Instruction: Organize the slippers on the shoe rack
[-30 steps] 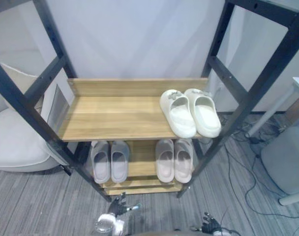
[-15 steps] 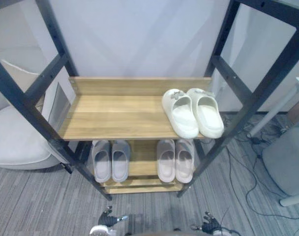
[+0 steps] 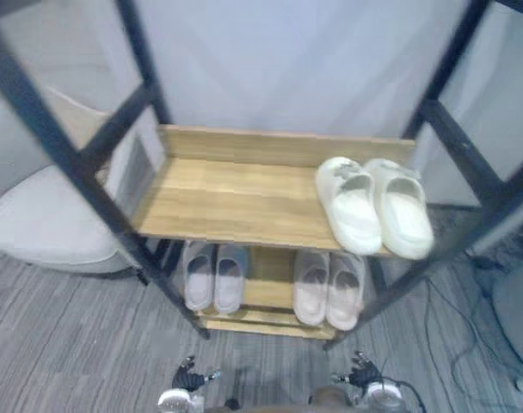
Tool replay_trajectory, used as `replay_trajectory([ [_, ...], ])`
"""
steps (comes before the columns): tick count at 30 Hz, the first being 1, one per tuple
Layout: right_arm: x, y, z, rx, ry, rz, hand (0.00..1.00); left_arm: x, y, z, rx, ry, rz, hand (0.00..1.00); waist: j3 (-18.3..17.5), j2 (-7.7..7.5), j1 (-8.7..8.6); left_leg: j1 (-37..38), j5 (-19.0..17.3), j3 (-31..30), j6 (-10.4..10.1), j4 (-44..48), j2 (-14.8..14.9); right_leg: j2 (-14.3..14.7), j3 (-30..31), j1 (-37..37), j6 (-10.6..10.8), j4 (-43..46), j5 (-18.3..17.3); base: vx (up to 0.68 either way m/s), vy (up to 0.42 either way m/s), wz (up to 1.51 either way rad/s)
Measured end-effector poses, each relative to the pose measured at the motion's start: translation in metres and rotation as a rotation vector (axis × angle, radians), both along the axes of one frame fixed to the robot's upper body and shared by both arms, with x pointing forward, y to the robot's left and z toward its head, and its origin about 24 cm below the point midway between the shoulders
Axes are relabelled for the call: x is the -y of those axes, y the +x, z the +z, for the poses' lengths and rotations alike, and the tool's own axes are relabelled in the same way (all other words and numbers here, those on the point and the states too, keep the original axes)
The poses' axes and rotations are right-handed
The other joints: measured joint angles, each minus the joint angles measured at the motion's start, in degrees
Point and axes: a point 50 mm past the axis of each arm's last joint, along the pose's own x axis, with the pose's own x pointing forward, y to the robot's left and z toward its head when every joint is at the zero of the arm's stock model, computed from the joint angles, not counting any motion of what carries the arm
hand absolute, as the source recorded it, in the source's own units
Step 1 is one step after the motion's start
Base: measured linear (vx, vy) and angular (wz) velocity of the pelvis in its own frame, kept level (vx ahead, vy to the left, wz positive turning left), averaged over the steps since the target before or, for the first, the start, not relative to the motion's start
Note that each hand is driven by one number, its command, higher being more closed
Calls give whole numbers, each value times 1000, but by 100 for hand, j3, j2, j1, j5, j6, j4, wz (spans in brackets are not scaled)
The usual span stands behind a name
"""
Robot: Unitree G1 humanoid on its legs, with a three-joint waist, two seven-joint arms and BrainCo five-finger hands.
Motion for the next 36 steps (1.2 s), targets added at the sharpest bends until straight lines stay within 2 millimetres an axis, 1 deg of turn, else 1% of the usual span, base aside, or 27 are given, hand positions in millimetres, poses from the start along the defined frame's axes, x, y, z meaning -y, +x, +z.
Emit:
replay_trajectory([
  [2, -11, 3, 0, 7, 27, 10, 0, 0, 8, 2, 16, 8, -9, 0, -3, -138, 25, -262, 141, -490, -63, 10, -137, 64, 385, 287, -41, -504, -316, 5, -222, 162],
  [4, -22, 15, 3, 35, 46, 45, 0, 3, 17, 4, 40, 4, -17, 0, 126, -67, 196, -719, 247, -1010, -210, 186, -177, 139, 133, 596, 75, -1243, -427, -76, -217, 124],
  [7, -23, 39, 12, 95, 39, 61, 0, 7, 26, 7, 69, -11, -13, 0, 359, 111, 249, -1070, 463, -1589, -462, 197, -53, 402, -400, 875, 87, -1821, -432, -122, -219, 108],
  [10, -24, 51, 17, 128, 36, 68, 0, 10, 30, 8, 81, -20, -13, 0, 438, 166, 261, -1237, 884, -1345, -485, -8, 121, 522, -669, 870, 72, -1882, -423, -147, -125, 64],
  [11, -23, 55, 19, 143, 29, 61, 0, 10, 31, 8, 78, -16, -18, 0, 476, 187, 190, -1296, 885, 41, -101, -85, 295, 546, -983, 817, 3, -1929, -383, -158, -53, 71],
  [12, -20, 56, 20, 150, 16, 47, 0, 11, 33, 8, 79, -16, -23, 0, 476, 188, 155, -1446, 678, 794, 53, 270, 365, 479, -1154, 760, -1, -1862, -381, -140, -41, 76],
  [13, -20, 55, 19, 147, 12, 44, 0, 11, 35, 9, 84, -16, -25, 0, 487, 175, 151, -1503, 593, 1079, 105, 472, 394, 447, -1219, 755, -4, -1843, -379, -82, -20, 85],
  [14, -17, 48, 16, 126, 5, 36, 0, 13, 40, 10, 96, -17, -33, 0, 504, 148, 120, -1640, 134, 2016, 301, 1414, 573, 288, -1525, 762, -4, -1712, -379, -43, 8, 71],
  [15, -17, 46, 15, 121, 4, 35, 0, 15, 40, 11, 99, -21, -32, 0, 503, 164, 104, -1668, -7, 2261, 353, 1660, 663, 260, -1637, 760, -3, -1639, -379, -67, 43, 87],
  [16, -14, 44, 15, 116, -3, 35, 0, 19, 41, 11, 105, -31, -32, 0, 472, 301, 110, -1749, -133, 2659, 449, 1906, 758, 296, -1813, 754, 25, -1450, -396, -55, 61, 50],
  [17, -13, 44, 15, 116, -4, 34, 0, 19, 41, 11, 105, -32, -33, 0, 478, 307, 112, -1756, -125, 2673, 445, 1909, 734, 303, -1816, 736, 49, -1440, -429, -110, 99, 87],
  [18, -14, 47, 17, 128, -3, 36, 0, 25, 41, 11, 108, -40, -52, 0, 468, 315, 115, -1756, 1, 2380, 404, 1452, 430, 342, -1771, 727, -53, -1684, -527, -149, 114, 127],
  [19, -18, 48, 17, 134, 10, 30, 0, 26, 48, 13, 118, -36, -70, 0, 411, 112, -16, -1672, -16, 2669, 571, 1095, 311, 107, -2115, 790, 103, -2101, -287, -110, 130, 126],
  [20, -19, 51, 18, 139, 13, 28, 0, 24, 50, 14, 127, -31, -70, 0, 422, 78, 8, -1719, -338, 3069, 668, 1593, 486, 67, -2253, 796, 187, -2131, -168, -11, 137, 108],
  [21, -21, 57, 22, 168, 19, 27, 0, 23, 48, 13, 118, -27, -68, 0, 407, 186, 28, -1587, -814, 3757, 652, 2336, 963, 125, -2458, 945, 264, -2108, -85, 62, 189, 104],
  [22, -18, 55, 22, 162, 18, 6, 0, 29, 48, 12, 109, -37, -75, 0, 435, 281, -91, -1391, -975, 3732, 426, 2102, 877, 162, -2723, 1136, 328, -2143, -56, 44, 162, 115],
  [24, -22, 50, 19, 147, 41, -16, 0, 29, 45, 10, 99, -34, -78, 0, 455, 162, -11, -1246, -901, 3568, 529, 1909, 621, 66, -2852, 1365, 324, -2274, 86, 25, 230, 82],
  [26, -29, 52, 19, 151, 59, -13, 0, 28, 41, 9, 89, -32, -78, 0, 447, 168, 32, -1203, -893, 3378, 549, 1855, 499, 2, -2911, 1419, 402, -2169, 248, -1, 216, 50],
  [28, -34, 55, 20, 158, 69, 3, 0, 27, 40, 8, 81, -29, -81, 0, 468, 221, 103, -1039, -988, 3104, 608, 1487, 320, -429, -2777, 875, 411, -604, 302, -48, 176, 42],
  [29, -33, 54, 20, 156, 69, 6, 0, 27, 39, 8, 77, -25, -87, 0, 474, 233, 105, -960, -970, 3035, 606, 1359, 259, -574, -2605, 607, 262, 3, 381, -34, 180, 52],
  [30, -34, 53, 20, 153, 69, 11, 0, 25, 35, 6, 61, -19, -95, 0, 518, 311, 76, -728, -901, 2851, 508, 960, 140, -550, -2048, 95, 41, 882, 215, 74, 171, 68],
  [31, -33, 47, 17, 137, 68, 16, 0, 24, 33, 5, 50, -16, -91, 0, 518, 341, 11, -436, -944, 2794, 375, 570, 159, -240, -1672, -171, 35, 1125, 14, 78, 132, 69],
  [32, -33, 44, 16, 131, 68, 18, 0, 23, 31, 4, 44, -15, -88, 0, 515, 338, -37, -385, -1064, 2841, 177, 535, 192, -154, -1596, -264, 7, 1107, -72, 195, 69, 67],
  [33, -36, 48, 19, 157, 70, 29, 0, 17, 28, 4, 41, -7, -67, 0, 522, 326, -29, -371, -888, 2870, 465, 813, 387, -154, -1656, -504, 95, 1010, -293, 170, -60, 43],
  [34, -34, 48, 19, 157, 66, 30, 0, 16, 28, 4, 40, -6, -63, 0, 561, 363, -42, -380, -840, 2943, 532, 822, 374, -161, -1714, -525, 140, 950, -312, 214, -65, 61],
  [35, -35, 47, 18, 148, 67, 30, 0, 13, 27, 3, 26, -4, -42, 0, 543, 248, -53, -294, -900, 2734, 486, 844, 212, -135, -1562, -672, 171, 190, -301, 238, -71, 68],
  [36, -34, 47, 18, 148, 65, 31, 0, 15, 29, 3, 31, -9, -39, 0, 547, 268, -56, -243, -924, 2553, 459, 829, 213, 123, -1397, -820, 196, -447, -189, 233, -7, 72],
])
